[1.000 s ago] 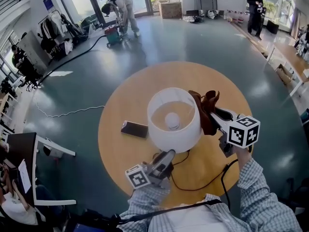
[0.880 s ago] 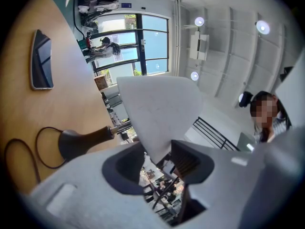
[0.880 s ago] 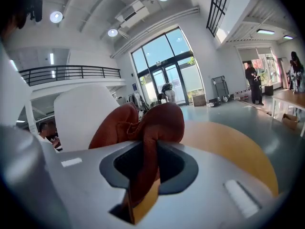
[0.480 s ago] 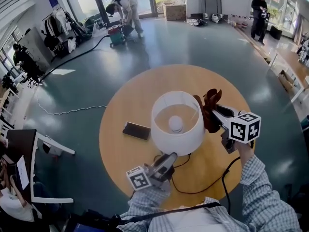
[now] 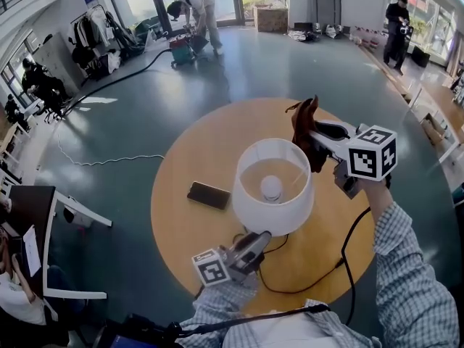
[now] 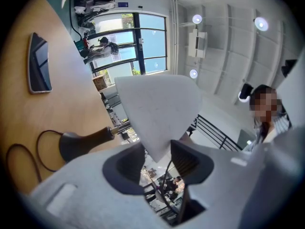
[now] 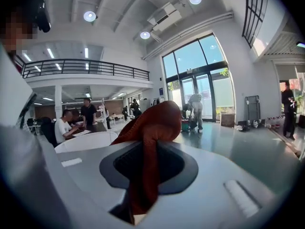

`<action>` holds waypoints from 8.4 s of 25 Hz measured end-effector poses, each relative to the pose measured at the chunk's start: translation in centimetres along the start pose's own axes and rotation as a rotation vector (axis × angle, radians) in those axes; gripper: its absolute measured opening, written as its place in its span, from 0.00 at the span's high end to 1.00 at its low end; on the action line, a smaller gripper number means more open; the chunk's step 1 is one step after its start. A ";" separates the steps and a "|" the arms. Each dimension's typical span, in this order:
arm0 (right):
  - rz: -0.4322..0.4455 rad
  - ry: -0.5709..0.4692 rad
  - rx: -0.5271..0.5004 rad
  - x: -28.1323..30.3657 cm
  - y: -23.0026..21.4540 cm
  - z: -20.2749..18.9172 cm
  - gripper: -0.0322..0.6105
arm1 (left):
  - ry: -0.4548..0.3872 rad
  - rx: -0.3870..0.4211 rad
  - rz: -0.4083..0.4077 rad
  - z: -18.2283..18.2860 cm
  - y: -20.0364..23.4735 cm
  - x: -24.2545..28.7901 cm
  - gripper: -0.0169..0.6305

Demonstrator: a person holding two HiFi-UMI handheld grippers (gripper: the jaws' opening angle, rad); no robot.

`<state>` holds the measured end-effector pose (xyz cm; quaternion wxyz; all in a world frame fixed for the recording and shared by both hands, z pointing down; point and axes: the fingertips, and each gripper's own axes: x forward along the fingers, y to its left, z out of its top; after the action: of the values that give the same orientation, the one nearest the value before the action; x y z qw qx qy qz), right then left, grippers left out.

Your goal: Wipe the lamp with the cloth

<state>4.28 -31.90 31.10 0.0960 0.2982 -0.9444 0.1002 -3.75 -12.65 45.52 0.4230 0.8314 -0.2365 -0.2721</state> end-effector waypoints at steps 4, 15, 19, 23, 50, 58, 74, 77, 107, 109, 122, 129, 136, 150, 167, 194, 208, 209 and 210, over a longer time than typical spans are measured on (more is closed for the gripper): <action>0.072 -0.020 -0.055 1.7 1.4 2.8 0.82 | -0.005 -0.002 -0.005 -0.1 0.1 -0.2 0.72; 0.208 0.173 0.090 6.1 0.1 -3.7 0.82 | -0.003 -0.006 -0.012 -0.2 -0.5 -0.1 0.72; 0.180 0.316 0.086 7.1 -2.2 -7.8 0.82 | -0.008 -0.011 -0.018 0.0 -0.6 0.1 0.72; 0.191 0.404 0.065 7.7 -2.9 -9.9 0.82 | -0.013 -0.004 -0.015 0.2 -0.4 0.2 0.72; 0.574 0.822 -0.660 12.5 8.6 -3.9 0.82 | 0.020 -0.006 -0.029 -0.8 -0.5 0.8 0.73; 0.707 0.896 -0.877 12.8 13.7 -3.5 0.82 | 0.025 -0.004 -0.039 -1.0 -0.3 1.1 0.74; 0.807 0.868 -1.434 9.6 23.3 -6.9 0.83 | 0.008 -0.004 -0.041 -0.6 0.1 1.2 0.74; 0.757 0.789 -1.526 8.5 24.0 -7.8 0.83 | 0.005 -0.006 -0.038 -0.8 0.1 1.5 0.74; 0.140 0.383 -1.090 -6.7 21.8 -8.8 0.83 | 0.021 -0.041 -0.044 -0.8 0.4 1.0 0.75; 0.097 0.385 -1.028 -7.5 20.9 -8.9 0.83 | 0.024 -0.041 -0.042 -0.5 0.4 0.8 0.75; -0.180 0.435 -0.708 -10.2 13.0 -13.7 0.83 | 0.059 0.010 0.015 -0.4 0.3 1.0 0.74; -0.233 0.405 -0.584 -9.7 11.7 -15.1 0.83 | 0.037 0.031 0.051 -0.6 0.5 0.2 0.74; -0.256 0.374 -0.543 -9.1 11.2 -15.1 0.83 | 0.069 0.096 0.137 -0.7 2.4 -3.5 0.73; -0.226 0.348 -0.533 -9.4 11.0 -15.1 0.82 | 0.512 1.075 0.251 9.8 -5.2 -2.8 0.74; -0.209 0.346 -0.537 -8.8 11.3 -15.7 0.82 | 1.316 1.725 0.052 8.8 -8.3 3.3 0.72; -0.486 0.090 -0.214 -10.6 3.6 -12.4 0.83 | 1.248 1.473 -0.018 10.7 -5.2 2.6 0.85; -0.136 0.115 0.160 2.5 7.4 -18.0 0.83 | 1.028 1.370 0.076 15.0 -3.8 1.8 0.84; -0.122 0.119 0.159 3.5 7.8 -18.1 0.83 | 1.023 1.369 0.074 15.0 -3.9 1.8 0.84; -0.112 0.128 0.153 4.5 8.2 -18.2 0.83 | 1.020 1.370 0.072 15.0 -4.0 1.8 0.84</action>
<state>-1.86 -23.29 48.61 0.1386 0.3502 -0.9076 0.1853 -11.59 -20.27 34.32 -0.1098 0.9165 -0.1556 0.3519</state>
